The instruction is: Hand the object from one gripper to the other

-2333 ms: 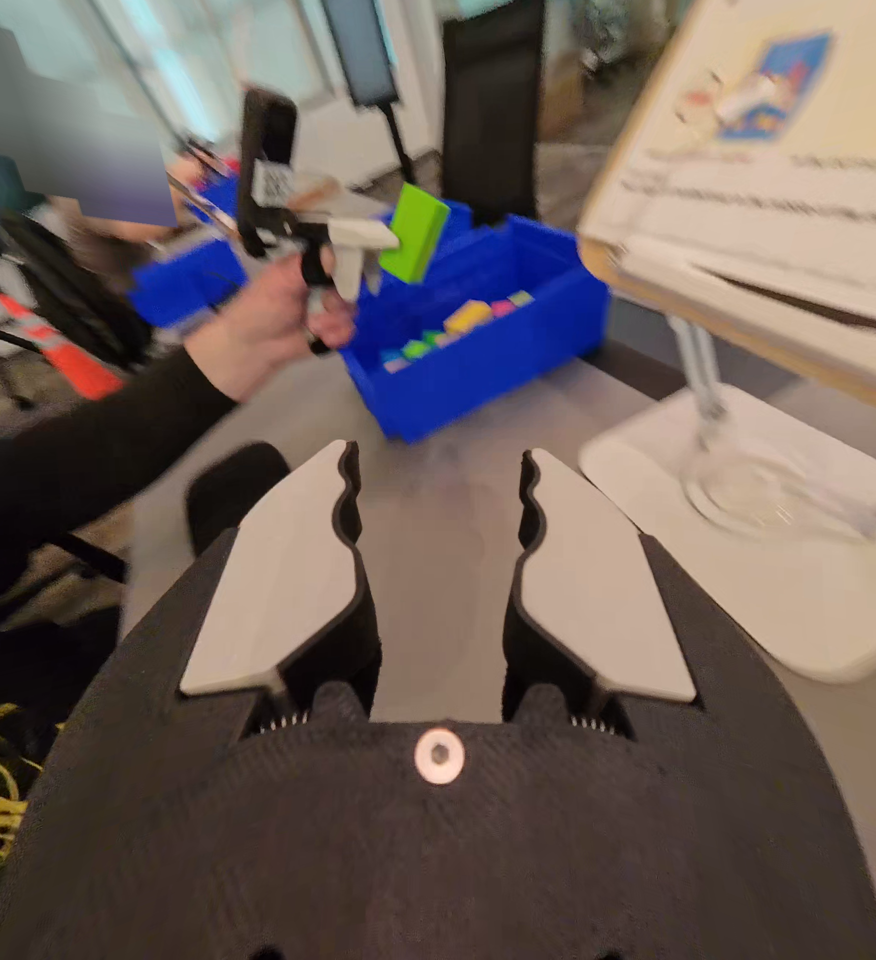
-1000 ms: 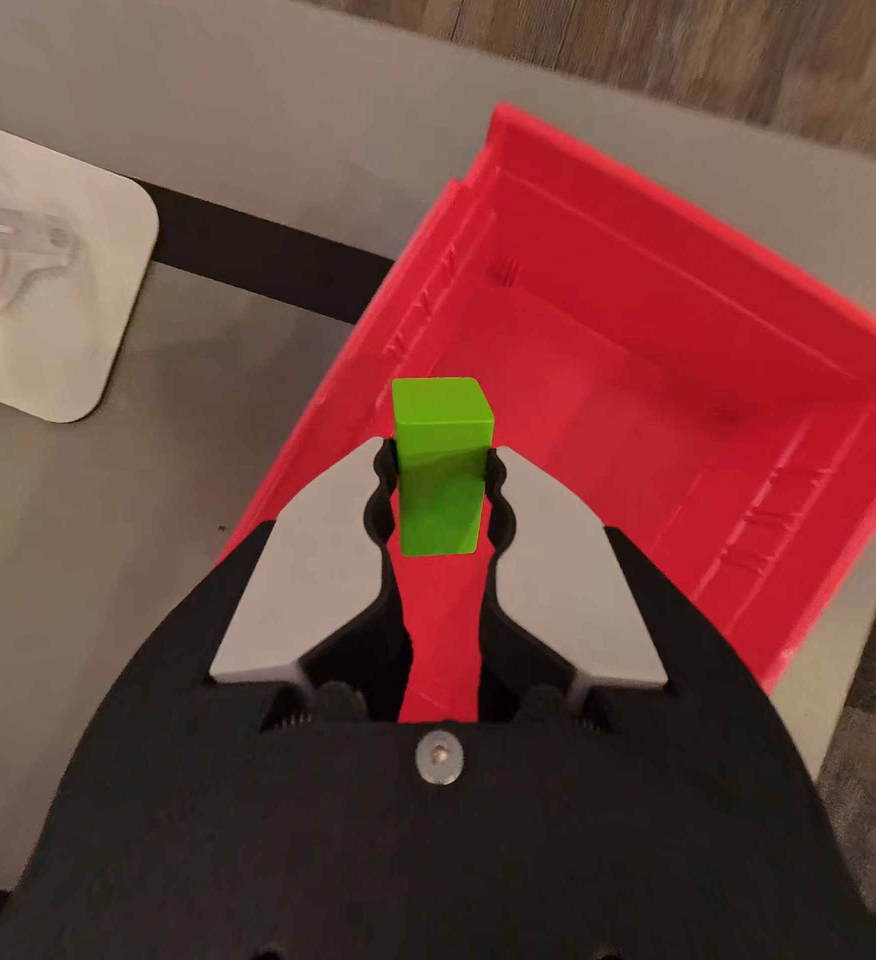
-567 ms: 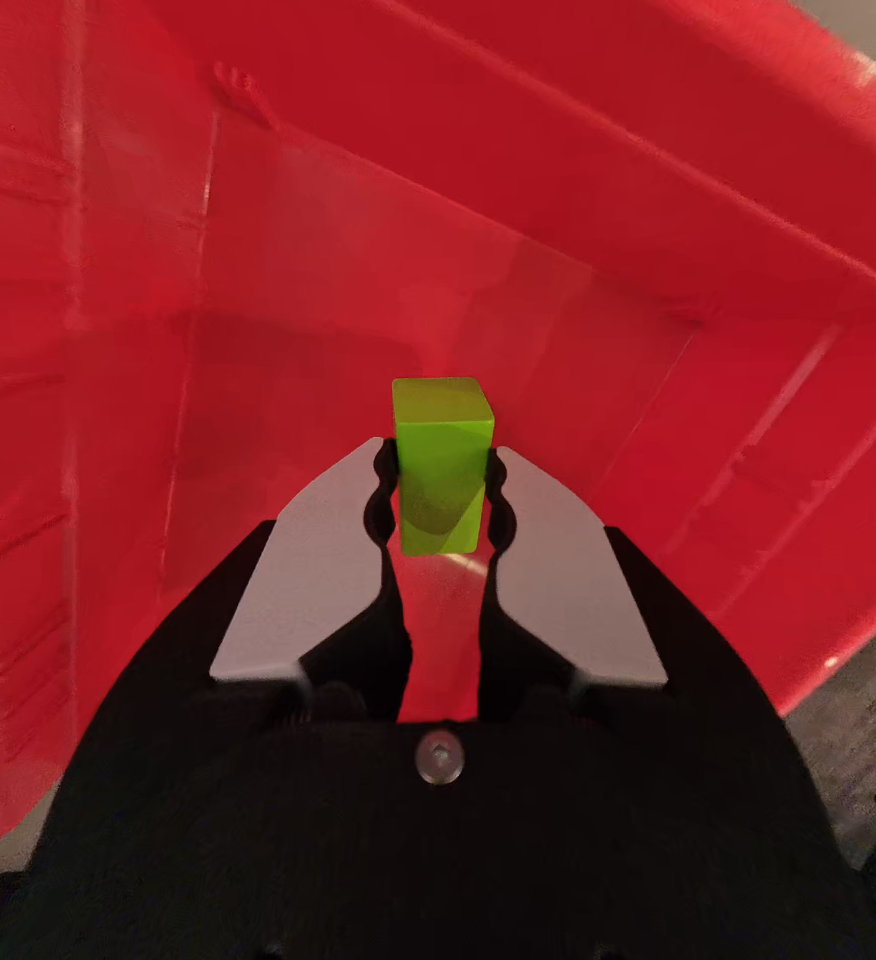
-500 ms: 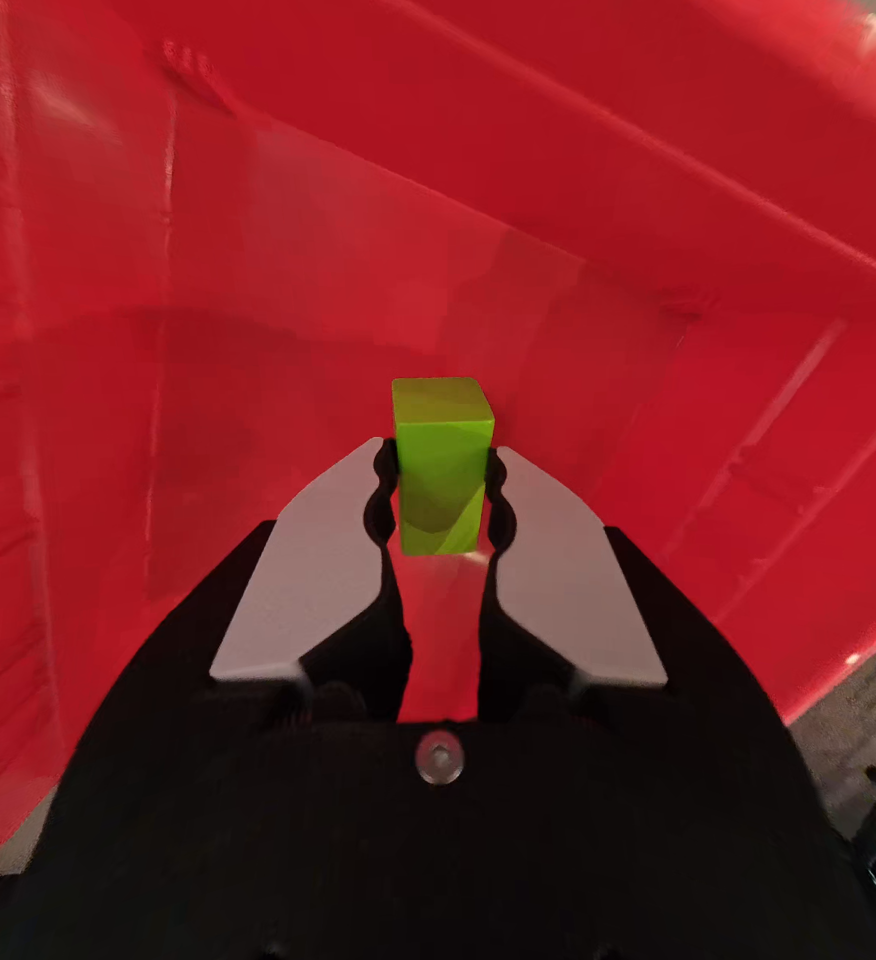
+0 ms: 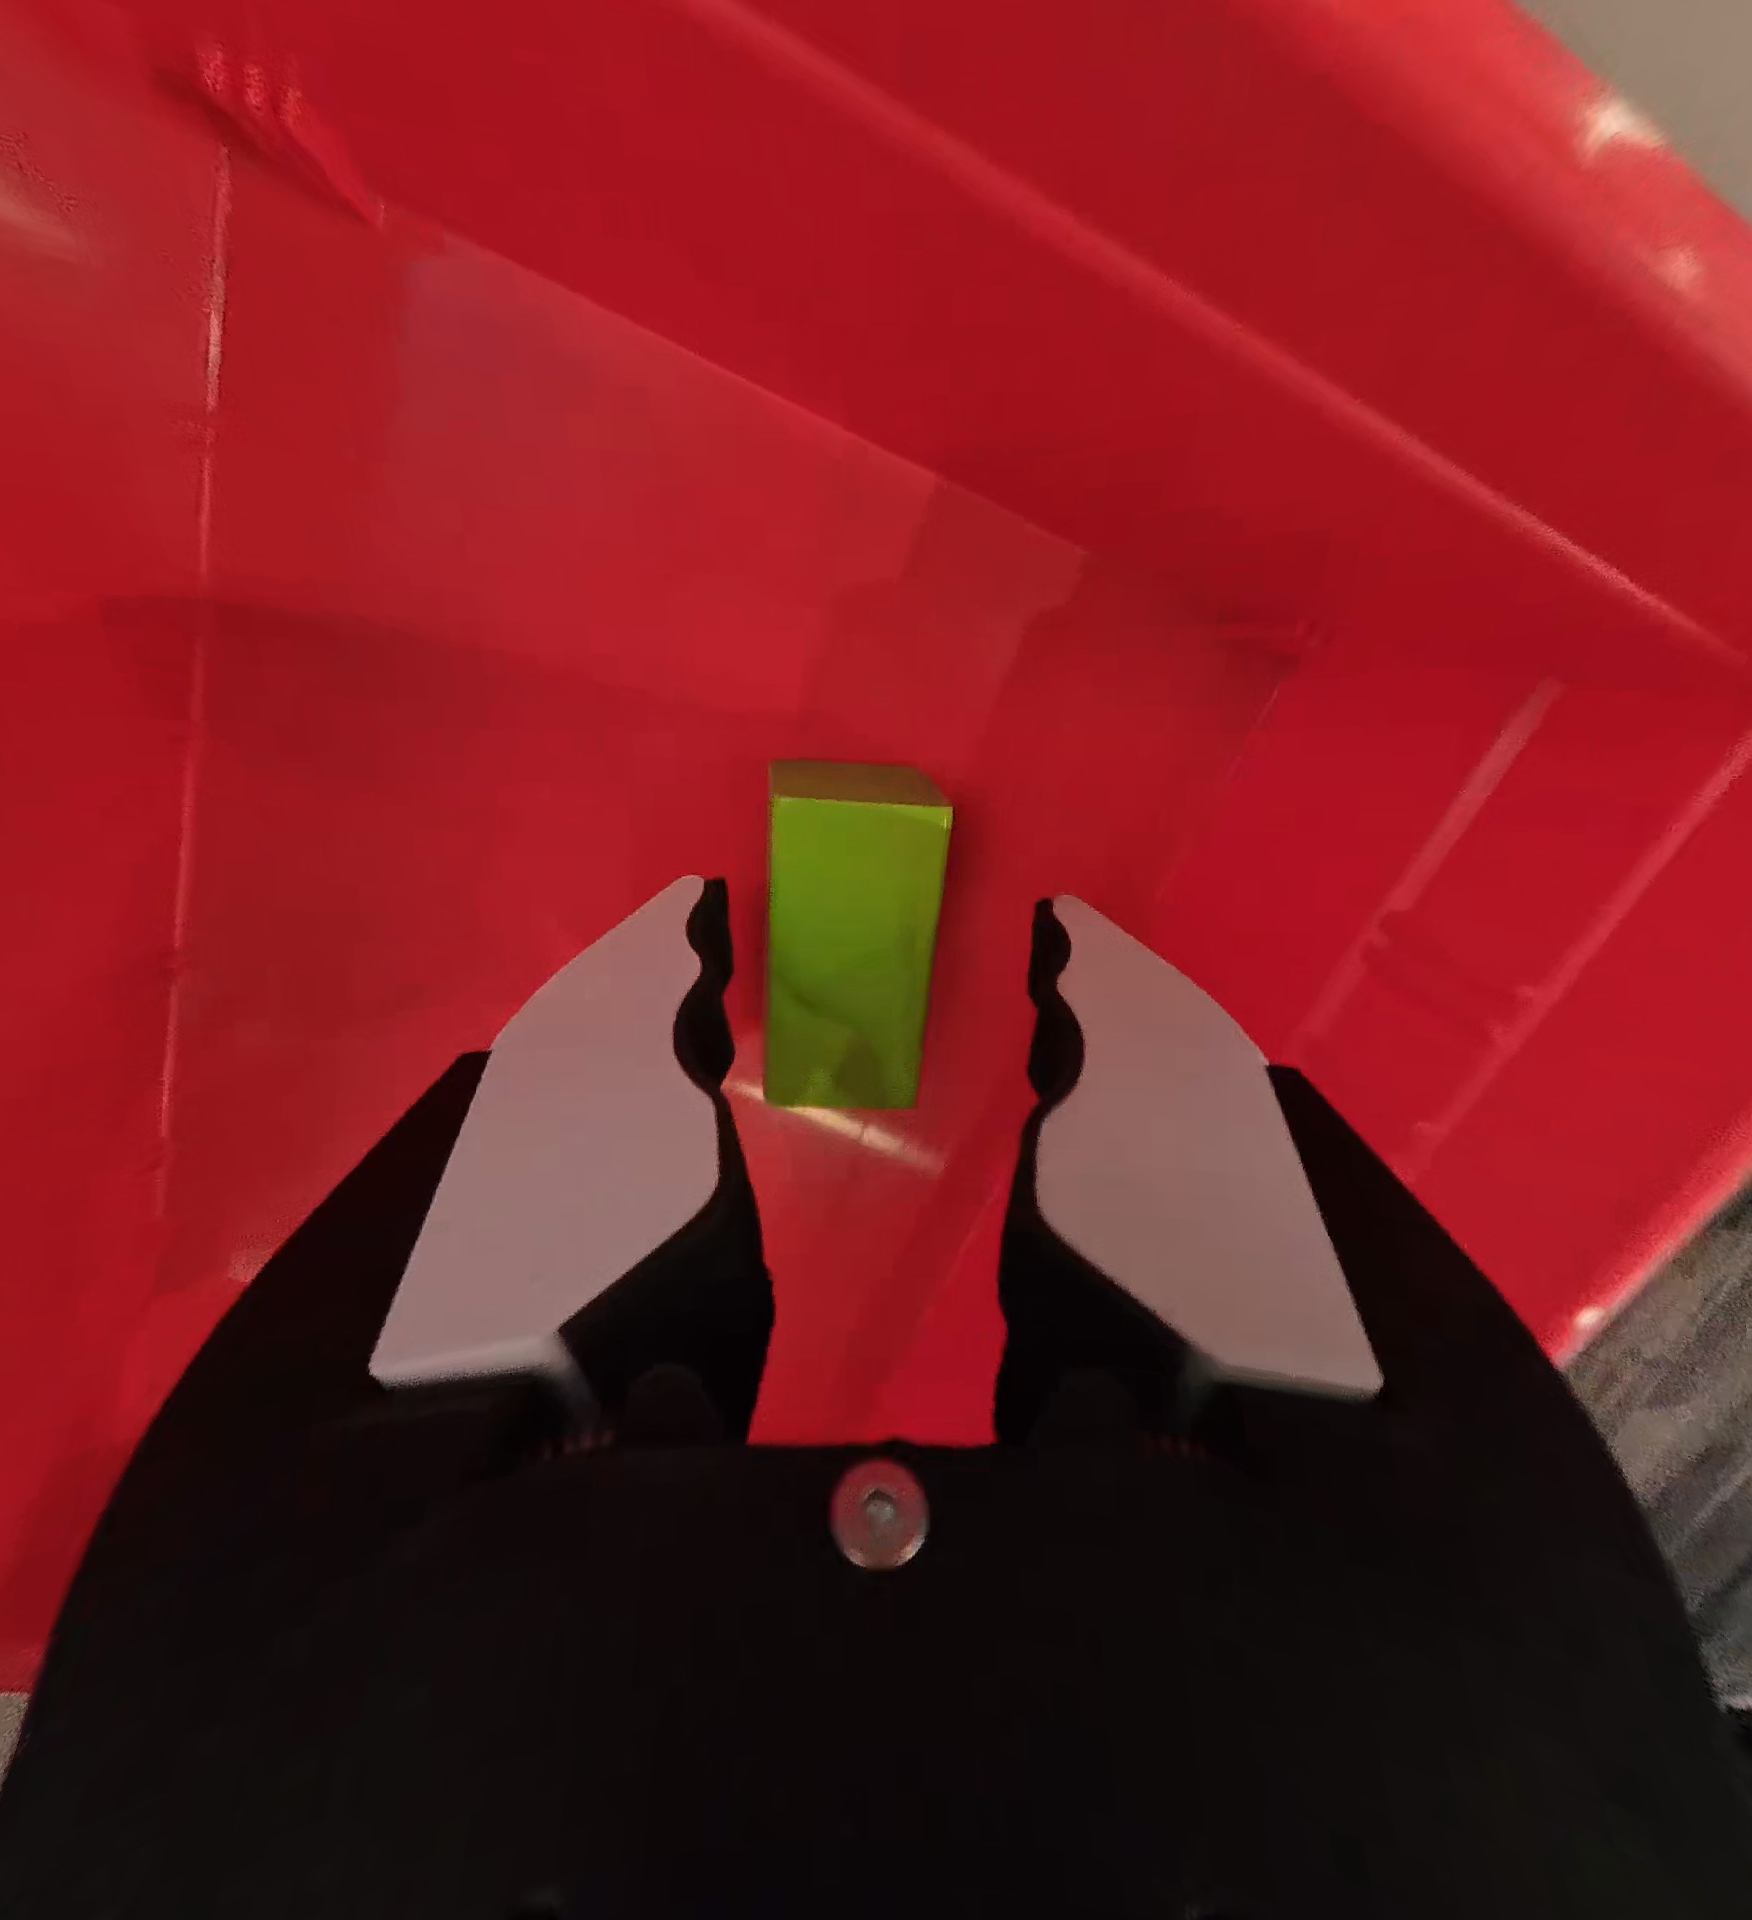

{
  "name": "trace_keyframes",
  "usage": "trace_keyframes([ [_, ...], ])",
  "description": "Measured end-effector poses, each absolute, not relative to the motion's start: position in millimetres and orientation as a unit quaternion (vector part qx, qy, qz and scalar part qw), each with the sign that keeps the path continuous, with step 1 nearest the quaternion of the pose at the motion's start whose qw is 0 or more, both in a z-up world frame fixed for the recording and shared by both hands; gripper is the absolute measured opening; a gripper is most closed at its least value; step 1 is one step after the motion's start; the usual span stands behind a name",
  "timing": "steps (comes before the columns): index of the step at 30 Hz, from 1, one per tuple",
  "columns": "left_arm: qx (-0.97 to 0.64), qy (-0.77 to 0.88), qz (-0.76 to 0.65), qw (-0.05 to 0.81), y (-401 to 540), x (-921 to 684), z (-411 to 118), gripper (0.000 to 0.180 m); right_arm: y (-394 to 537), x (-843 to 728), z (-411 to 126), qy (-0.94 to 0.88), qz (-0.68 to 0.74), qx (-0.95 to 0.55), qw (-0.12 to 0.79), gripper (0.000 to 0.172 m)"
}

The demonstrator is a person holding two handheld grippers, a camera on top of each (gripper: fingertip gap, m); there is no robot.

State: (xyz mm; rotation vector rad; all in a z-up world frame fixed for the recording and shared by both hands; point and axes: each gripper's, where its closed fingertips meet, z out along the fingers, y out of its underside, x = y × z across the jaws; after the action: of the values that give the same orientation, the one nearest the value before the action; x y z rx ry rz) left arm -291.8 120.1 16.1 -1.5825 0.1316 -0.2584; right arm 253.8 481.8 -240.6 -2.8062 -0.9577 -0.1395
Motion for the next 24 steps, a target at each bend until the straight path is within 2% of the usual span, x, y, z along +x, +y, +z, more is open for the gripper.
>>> trace_keyframes([
  [3, -0.766, 0.030, -0.018, 0.642, 115.4, -332.7, -10.8, 0.041, 475.2, 251.0, -224.2, -0.331, -0.043, -0.935, 0.119, 0.053],
  [5, -0.820, 0.022, 0.015, 0.572, 115.1, -351.5, -45.2, 0.043, 467.1, 246.3, -212.1, -0.339, -0.035, -0.929, 0.142, 0.053],
  [11, -0.935, 0.033, 0.019, 0.353, 125.4, -358.2, -165.0, 0.048, 438.9, 230.7, -176.5, -0.373, -0.034, -0.903, 0.210, 0.051],
  [13, -0.952, 0.017, 0.016, 0.305, 129.1, -357.7, -194.7, 0.048, 428.2, 224.1, -166.4, -0.387, -0.034, -0.894, 0.223, 0.050],
  [19, -0.970, -0.006, 0.050, 0.236, 133.6, -364.6, -237.8, 0.053, 407.4, 209.7, -145.7, -0.417, -0.043, -0.872, 0.255, 0.049],
  [24, -0.977, -0.022, 0.070, 0.201, 131.6, -372.7, -261.2, 0.039, 395.8, 198.3, -138.2, -0.429, -0.038, -0.861, 0.269, 0.048],
])
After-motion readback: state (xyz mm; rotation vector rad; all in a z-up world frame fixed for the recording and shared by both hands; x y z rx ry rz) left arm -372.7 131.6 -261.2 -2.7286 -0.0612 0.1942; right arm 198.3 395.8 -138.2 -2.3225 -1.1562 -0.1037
